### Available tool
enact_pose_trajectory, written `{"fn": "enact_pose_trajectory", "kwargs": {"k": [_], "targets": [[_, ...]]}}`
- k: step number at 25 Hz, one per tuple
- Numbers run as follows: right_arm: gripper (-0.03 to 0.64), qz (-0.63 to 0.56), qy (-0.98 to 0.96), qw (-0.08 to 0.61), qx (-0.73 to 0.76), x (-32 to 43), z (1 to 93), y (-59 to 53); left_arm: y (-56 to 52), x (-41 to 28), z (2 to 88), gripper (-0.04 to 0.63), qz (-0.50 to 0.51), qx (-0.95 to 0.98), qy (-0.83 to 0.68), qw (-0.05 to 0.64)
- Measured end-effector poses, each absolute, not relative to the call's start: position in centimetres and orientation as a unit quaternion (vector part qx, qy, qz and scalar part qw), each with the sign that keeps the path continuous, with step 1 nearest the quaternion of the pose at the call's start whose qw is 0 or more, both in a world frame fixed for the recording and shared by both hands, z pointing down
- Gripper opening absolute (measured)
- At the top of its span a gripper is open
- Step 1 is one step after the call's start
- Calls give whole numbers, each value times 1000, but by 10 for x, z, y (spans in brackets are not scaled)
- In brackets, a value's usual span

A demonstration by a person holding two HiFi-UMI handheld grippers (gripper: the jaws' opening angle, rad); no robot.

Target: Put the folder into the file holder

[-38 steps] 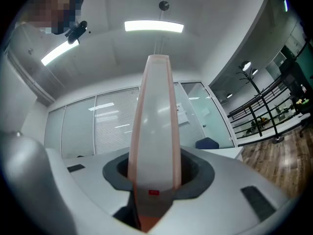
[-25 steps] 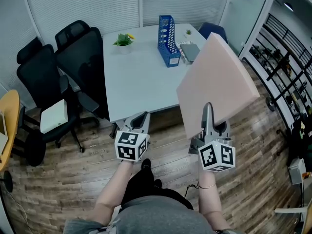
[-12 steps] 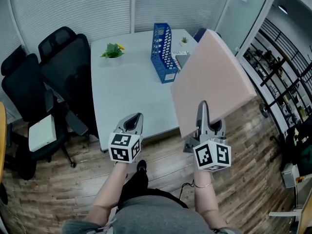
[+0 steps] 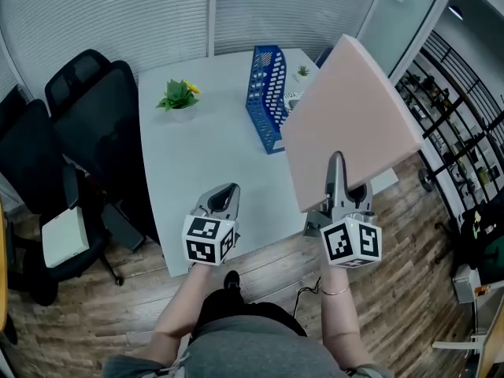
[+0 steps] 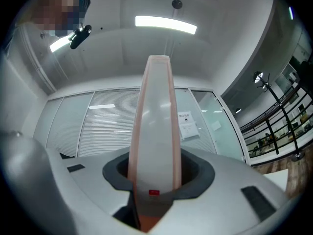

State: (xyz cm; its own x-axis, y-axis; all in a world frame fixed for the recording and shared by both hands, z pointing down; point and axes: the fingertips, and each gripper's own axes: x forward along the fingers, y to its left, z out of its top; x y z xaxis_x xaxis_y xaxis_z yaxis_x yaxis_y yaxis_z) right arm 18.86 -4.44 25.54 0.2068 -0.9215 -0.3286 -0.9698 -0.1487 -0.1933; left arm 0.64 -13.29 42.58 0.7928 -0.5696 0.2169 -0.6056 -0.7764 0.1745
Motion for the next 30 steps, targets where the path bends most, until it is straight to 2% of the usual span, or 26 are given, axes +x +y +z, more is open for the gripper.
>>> {"fn": "enact_pose_trajectory", "kwargs": {"k": [30], "targets": [[166, 65, 690, 169, -701, 250, 241, -246, -246, 24, 451, 25, 91, 893, -412, 155]]}}
